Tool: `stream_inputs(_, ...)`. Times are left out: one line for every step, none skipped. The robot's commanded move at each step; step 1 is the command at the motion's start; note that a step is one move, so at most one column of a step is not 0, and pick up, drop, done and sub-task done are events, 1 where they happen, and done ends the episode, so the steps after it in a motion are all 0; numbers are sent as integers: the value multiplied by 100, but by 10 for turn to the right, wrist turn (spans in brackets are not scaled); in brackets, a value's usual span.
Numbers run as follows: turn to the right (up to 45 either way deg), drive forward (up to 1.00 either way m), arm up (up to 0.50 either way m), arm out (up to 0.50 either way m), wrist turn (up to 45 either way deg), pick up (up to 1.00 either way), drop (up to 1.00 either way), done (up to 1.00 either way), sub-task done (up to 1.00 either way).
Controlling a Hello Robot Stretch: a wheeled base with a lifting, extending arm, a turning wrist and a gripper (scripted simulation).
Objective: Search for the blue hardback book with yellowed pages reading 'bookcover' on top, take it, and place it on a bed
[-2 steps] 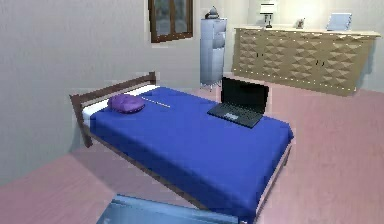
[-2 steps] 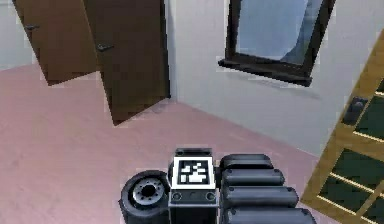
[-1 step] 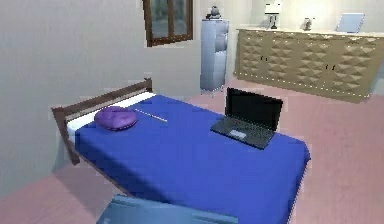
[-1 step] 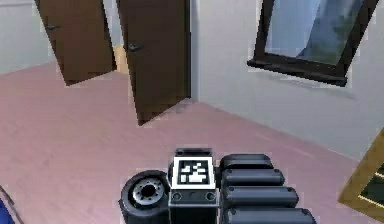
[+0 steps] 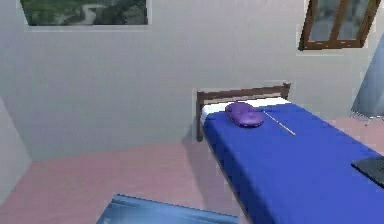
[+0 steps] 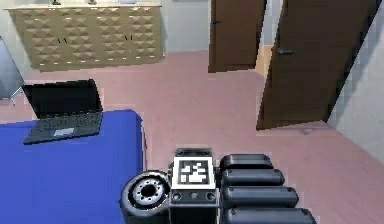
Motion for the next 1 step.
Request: stream_inputs(0, 100, 0, 0, 0, 0, 0, 0, 0)
